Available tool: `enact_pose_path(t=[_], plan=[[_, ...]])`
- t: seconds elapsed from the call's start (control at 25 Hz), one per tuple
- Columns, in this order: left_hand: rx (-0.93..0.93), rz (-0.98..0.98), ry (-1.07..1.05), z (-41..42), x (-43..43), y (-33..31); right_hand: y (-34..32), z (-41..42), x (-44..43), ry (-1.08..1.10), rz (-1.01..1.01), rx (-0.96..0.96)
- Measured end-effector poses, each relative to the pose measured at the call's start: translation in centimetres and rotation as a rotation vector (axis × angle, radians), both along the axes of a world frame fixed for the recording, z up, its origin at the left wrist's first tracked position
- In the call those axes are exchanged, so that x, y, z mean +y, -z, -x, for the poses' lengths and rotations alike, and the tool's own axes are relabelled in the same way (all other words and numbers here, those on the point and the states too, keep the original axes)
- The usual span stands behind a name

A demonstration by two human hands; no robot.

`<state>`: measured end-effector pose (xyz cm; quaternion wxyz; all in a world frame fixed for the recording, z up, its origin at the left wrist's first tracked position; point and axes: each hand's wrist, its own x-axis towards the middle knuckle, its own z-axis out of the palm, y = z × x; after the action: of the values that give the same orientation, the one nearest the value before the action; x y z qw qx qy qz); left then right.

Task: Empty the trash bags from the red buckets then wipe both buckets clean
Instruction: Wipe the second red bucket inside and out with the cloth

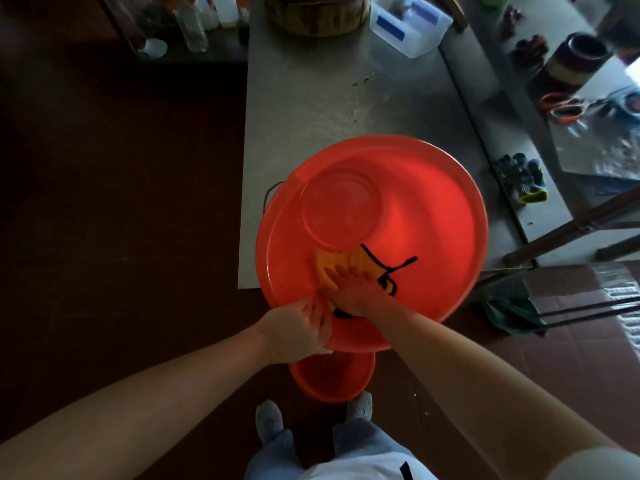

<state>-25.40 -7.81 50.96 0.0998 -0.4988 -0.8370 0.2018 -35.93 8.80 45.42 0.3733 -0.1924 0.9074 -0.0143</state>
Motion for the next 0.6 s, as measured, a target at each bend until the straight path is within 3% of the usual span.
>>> enact_pose_path(t=[0.12, 0.24, 0.32, 0.48, 0.6], plan=[[-0.005, -0.024, -0.030, -0.3, 0.5, 0.1, -1.0, 0.9, 4.0, -0.167, -0.126, 0.252], [-0.007, 0.005, -0.005, -0.5, 0.8, 0.2, -2.2, 2.1, 7.1, -0.139, -0.282, 0.344], [-0.009, 0.040, 0.019, -0.4, 0.8, 0.1, -2.2, 1.4, 6.9, -0.135, -0.334, 0.311], [-0.042, 0.078, 0.066, 0.2, 0.4, -0.2, -1.7, -1.8, 2.5, 0.031, -0.114, 0.056], [-0.042, 0.073, 0.060, 0.0, 0.3, -0.3, -1.6, -3.0, 2.0, 0.016, -0.033, 0.042]])
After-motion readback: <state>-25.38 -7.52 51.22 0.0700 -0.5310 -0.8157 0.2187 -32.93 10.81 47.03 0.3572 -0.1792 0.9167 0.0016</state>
